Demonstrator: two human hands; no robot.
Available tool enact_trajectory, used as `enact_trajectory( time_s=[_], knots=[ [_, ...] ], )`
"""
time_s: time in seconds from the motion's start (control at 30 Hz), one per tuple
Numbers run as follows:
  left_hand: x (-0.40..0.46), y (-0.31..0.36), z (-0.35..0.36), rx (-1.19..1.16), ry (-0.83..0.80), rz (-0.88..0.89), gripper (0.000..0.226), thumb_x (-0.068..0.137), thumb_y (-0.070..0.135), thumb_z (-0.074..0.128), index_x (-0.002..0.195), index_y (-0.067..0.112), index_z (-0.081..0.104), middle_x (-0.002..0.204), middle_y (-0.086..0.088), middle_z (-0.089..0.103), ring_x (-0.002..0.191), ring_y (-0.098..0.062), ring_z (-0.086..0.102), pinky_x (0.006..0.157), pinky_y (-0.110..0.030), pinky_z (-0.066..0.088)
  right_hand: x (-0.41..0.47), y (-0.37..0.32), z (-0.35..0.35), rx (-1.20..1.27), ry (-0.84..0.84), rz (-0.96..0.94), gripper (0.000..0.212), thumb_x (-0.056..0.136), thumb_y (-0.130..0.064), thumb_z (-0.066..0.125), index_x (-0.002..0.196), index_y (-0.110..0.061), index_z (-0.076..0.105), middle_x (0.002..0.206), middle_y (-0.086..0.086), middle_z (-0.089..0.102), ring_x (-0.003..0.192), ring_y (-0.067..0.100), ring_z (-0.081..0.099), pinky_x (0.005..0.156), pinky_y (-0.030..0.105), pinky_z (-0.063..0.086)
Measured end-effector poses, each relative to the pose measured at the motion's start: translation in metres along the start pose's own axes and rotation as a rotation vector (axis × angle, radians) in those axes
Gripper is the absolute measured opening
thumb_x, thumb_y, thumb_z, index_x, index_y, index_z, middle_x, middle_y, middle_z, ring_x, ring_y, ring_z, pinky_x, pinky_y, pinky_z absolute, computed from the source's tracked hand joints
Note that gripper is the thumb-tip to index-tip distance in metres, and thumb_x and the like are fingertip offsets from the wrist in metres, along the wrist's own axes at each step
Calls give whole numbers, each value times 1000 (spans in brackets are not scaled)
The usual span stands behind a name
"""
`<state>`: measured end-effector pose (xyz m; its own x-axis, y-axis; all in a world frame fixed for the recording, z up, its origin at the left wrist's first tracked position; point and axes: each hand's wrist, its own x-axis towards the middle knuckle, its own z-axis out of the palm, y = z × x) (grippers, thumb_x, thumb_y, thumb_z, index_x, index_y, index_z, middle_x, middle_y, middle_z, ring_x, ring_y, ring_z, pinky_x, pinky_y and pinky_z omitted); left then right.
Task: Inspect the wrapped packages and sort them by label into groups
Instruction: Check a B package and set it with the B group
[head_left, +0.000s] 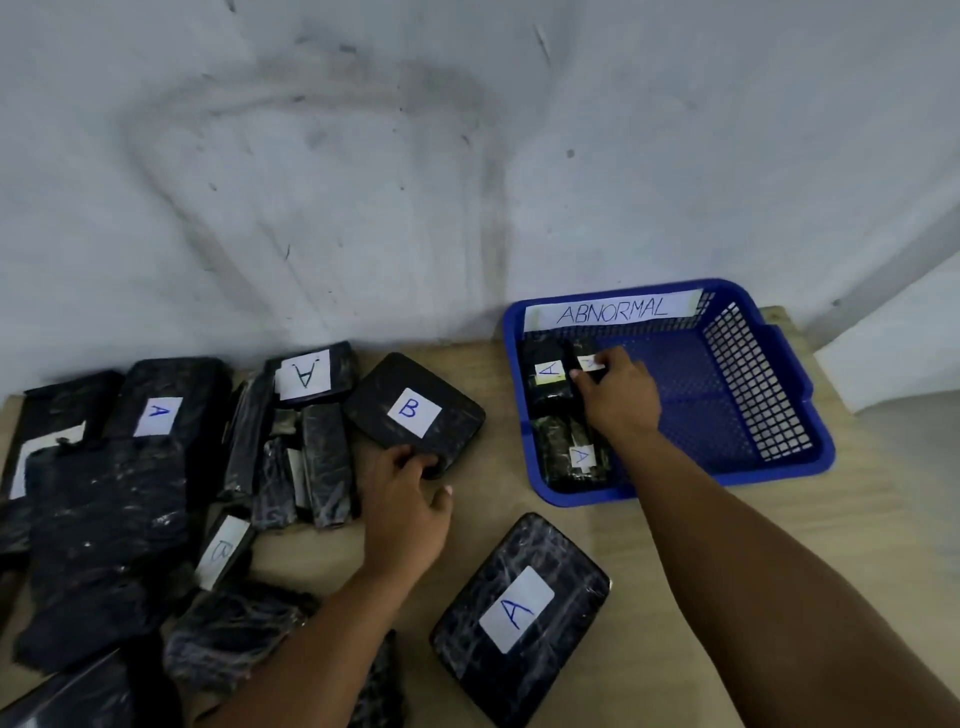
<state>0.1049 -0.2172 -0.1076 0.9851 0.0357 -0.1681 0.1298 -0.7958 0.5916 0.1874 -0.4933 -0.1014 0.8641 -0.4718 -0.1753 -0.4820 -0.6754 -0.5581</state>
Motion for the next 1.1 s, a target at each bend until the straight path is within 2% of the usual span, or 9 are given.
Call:
enact_trajectory(
  time_s=[0.13, 0.23, 0.33, 0.43, 0.53, 0.7, 0.83, 0.97, 1.1],
  knots=[
    [3, 0, 2, -27, 50, -19, 27, 92, 26, 72, 118, 17, 69, 140, 1, 46, 131, -17, 46, 106, -31, 43, 11, 0, 10, 43, 10, -14, 45, 97, -48, 68, 125, -12, 64, 121, 21, 64, 110, 40, 62, 84, 42, 50],
    [6, 5, 4, -155, 156, -125, 18, 92, 22, 72, 109, 16, 70, 129, 1, 50, 114, -16, 56, 94, -24, 41, 11, 4, 13, 25, 16, -43, 41, 102, -45, 62, 125, -13, 71, 116, 22, 70, 103, 40, 65, 79, 39, 52],
    [12, 10, 4, -311, 265, -330, 27, 88, 31, 77, 101, 18, 58, 111, -2, 55, 90, -22, 61, 82, -34, 50, 10, 5, 9, 2, -9, -52, 37, 104, -40, 60, 129, -16, 72, 117, 22, 72, 106, 40, 66, 83, 44, 58],
    [23, 9, 6, -401, 262, -596, 43, 86, 43, 78, 102, 9, 55, 99, -8, 67, 90, -30, 65, 84, -43, 54, 6, 2, 2, -13, -17, -43, 47, 101, -52, 59, 133, -19, 69, 122, 22, 70, 114, 43, 61, 92, 49, 56],
    [33, 1, 10, -506, 150, -674, 39, 88, 46, 74, 77, 10, 64, 88, -13, 75, 87, -33, 72, 86, -46, 58, -9, -8, -9, 46, 18, -25, 51, 101, -51, 60, 139, -18, 63, 135, 24, 60, 126, 45, 52, 102, 53, 49],
    [28, 4, -13, -709, 152, -661, 24, 93, 34, 71, 82, 15, 64, 89, -10, 71, 87, -32, 72, 87, -51, 60, -56, -40, -32, 186, 156, -50, 53, 101, -43, 62, 146, -16, 56, 145, 21, 51, 134, 41, 43, 108, 50, 40],
    [5, 8, -55, -871, 134, -602, 16, 100, 25, 66, 95, 10, 65, 95, -12, 70, 83, -26, 68, 84, -46, 61, -111, -77, -41, 346, 196, -196, 44, 100, -38, 65, 139, -17, 62, 133, 11, 61, 118, 26, 57, 99, 41, 49],
    [-11, 5, -110, -874, 170, -428, 14, 99, 27, 67, 95, 14, 68, 95, -7, 73, 83, -22, 69, 85, -49, 60, -168, -119, -41, 460, -163, -204, 32, 99, -44, 65, 129, -34, 62, 111, -14, 66, 97, -2, 61, 79, 13, 49],
    [-30, 7, -172, -845, 232, -185, 7, 95, 29, 72, 94, 22, 71, 93, -1, 76, 92, -22, 73, 84, -44, 59, -209, -158, -34, 761, -384, -176, 29, 98, -38, 69, 124, -25, 70, 109, -11, 78, 103, 4, 72, 84, 20, 54]
  ],
)
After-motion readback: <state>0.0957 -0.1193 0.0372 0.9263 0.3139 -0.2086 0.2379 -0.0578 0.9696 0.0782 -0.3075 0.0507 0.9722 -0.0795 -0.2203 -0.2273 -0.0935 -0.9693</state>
